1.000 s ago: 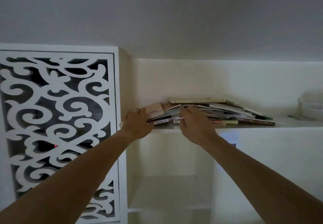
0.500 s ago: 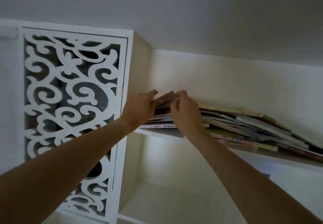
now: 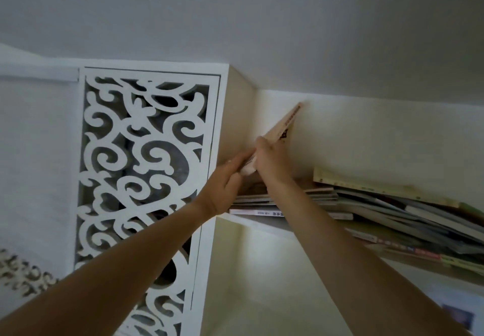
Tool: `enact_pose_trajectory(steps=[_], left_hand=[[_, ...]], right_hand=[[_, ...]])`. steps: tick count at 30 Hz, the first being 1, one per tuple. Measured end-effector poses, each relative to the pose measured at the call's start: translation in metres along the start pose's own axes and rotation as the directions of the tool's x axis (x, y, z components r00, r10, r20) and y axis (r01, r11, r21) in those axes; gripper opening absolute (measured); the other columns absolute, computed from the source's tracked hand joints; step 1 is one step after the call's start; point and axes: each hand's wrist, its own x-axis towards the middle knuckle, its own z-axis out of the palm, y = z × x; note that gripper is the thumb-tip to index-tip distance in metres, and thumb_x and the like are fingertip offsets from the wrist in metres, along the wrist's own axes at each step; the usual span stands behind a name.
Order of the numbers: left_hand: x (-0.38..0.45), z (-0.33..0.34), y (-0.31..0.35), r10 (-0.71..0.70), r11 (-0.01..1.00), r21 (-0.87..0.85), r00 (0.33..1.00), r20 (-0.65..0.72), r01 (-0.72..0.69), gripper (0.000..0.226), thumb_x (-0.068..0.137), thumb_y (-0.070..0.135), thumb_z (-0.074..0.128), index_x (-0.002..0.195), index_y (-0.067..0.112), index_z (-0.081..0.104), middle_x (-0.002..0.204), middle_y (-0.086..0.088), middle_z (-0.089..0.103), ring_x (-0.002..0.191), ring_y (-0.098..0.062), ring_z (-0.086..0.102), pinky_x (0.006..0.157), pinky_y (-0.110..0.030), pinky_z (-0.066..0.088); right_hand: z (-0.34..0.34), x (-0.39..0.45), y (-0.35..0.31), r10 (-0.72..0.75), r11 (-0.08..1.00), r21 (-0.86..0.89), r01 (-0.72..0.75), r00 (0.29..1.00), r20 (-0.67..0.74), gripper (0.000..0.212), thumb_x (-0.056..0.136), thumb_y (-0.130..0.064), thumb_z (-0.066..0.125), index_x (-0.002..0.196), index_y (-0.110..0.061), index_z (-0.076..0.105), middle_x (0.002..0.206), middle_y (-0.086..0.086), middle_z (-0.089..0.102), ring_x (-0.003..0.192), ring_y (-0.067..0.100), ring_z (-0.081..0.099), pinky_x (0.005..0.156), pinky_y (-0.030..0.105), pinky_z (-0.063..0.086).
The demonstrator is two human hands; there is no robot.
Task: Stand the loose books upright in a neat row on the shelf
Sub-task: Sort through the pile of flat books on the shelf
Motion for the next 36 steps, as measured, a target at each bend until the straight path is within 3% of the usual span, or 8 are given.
enact_pose_trajectory(steps=[3,8,12,16,20,25,32,36], left_hand=[[0.012,-0.005,0.005,-0.257,0.959,-0.149,0.961,-0.104,0.241,0.044,0.11,0.028,0.026,0.106,0.017,0.069,0.086,0.009,0.072,0.081,-0.005,0.068,0.076,-0.028,0.055],[0.026,0.005,0.006,-0.456,0.873,-0.248,0.882,-0.116,0.419,0.063,0.107,0.059,0.022,0.151,0.02,0.042,0.14,-0.009,0.06,0.126,-0.023,0.06,0.106,-0.036,0.05],[0.017,0.02,0.002,-0.283,0.958,-0.12,0.919,-0.275,0.26,0.053,0.111,0.041,0.031,0.157,0.014,0.028,0.148,-0.01,0.054,0.128,-0.014,0.059,0.107,-0.032,0.052],[0.012,0.034,-0.012,-0.024,0.968,0.22,0.922,-0.385,0.117,0.064,0.109,0.012,0.046,0.163,0.005,0.011,0.156,-0.001,0.033,0.129,0.015,0.045,0.108,-0.008,0.037],[0.012,0.039,-0.029,0.327,0.475,0.88,0.929,-0.176,-0.001,0.064,0.105,0.018,0.056,0.16,0.005,0.027,0.167,-0.025,0.014,0.156,-0.039,0.019,0.127,-0.051,0.022],[0.024,0.035,-0.022,-0.23,0.095,0.988,0.963,0.143,-0.124,0.023,0.1,0.028,0.06,0.108,0.014,0.077,0.129,-0.015,0.07,0.148,-0.036,0.039,0.129,-0.049,0.003],[0.025,0.032,-0.006,-0.021,0.591,0.788,0.974,0.226,-0.171,0.051,0.102,0.036,0.02,0.096,0.016,0.066,0.085,-0.005,0.069,0.077,-0.026,0.067,0.092,-0.048,0.052],[0.02,0.026,-0.009,-0.059,0.958,0.271,0.865,0.498,-0.09,0.042,0.109,0.05,0.031,0.135,0.033,0.058,0.107,-0.003,0.068,0.091,-0.015,0.065,0.084,-0.039,0.056]], right_hand=[[0.021,-0.005,0.012,-0.209,0.968,-0.122,0.22,0.974,0.09,0.048,0.107,-0.043,0.042,0.145,-0.014,0.036,0.126,0.001,0.06,0.1,0.015,0.062,0.073,0.015,0.048],[0.038,0.008,0.046,-0.167,0.955,-0.183,0.234,0.933,0.32,0.054,0.096,-0.073,0.036,0.142,-0.044,0.044,0.133,0.0,0.061,0.123,0.018,0.059,0.106,0.042,0.049],[0.009,-0.004,0.017,-0.138,0.885,-0.344,0.313,0.883,0.448,0.052,0.105,-0.054,0.039,0.154,-0.038,0.031,0.145,-0.002,0.055,0.114,0.009,0.055,0.087,0.014,0.042],[-0.023,-0.005,0.012,-0.027,0.765,-0.51,0.394,0.81,0.585,0.065,0.106,-0.015,0.05,0.161,-0.035,0.021,0.156,0.0,0.046,0.126,0.016,0.054,0.086,0.017,0.041],[-0.044,-0.008,0.017,0.108,0.519,-0.709,0.477,0.786,0.608,0.033,0.102,-0.031,0.057,0.135,-0.031,0.065,0.126,0.001,0.071,0.107,0.022,0.065,0.089,0.032,0.051],[-0.065,-0.008,0.016,0.079,0.345,-0.795,0.498,0.829,0.554,0.037,0.093,-0.056,0.065,0.124,-0.038,0.07,0.117,0.001,0.071,0.087,0.016,0.064,0.079,0.03,0.053],[-0.086,-0.007,0.009,-0.03,-0.01,-0.838,0.546,0.837,0.546,0.047,0.083,-0.059,0.072,0.122,-0.033,0.07,0.118,-0.003,0.068,0.108,0.022,0.061,0.082,0.035,0.038],[-0.102,-0.006,0.007,-0.056,0.142,-0.877,0.458,0.889,0.455,0.044,0.088,-0.068,0.056,0.107,-0.032,0.074,0.102,-0.007,0.071,0.097,0.018,0.064,0.082,0.035,0.048]])
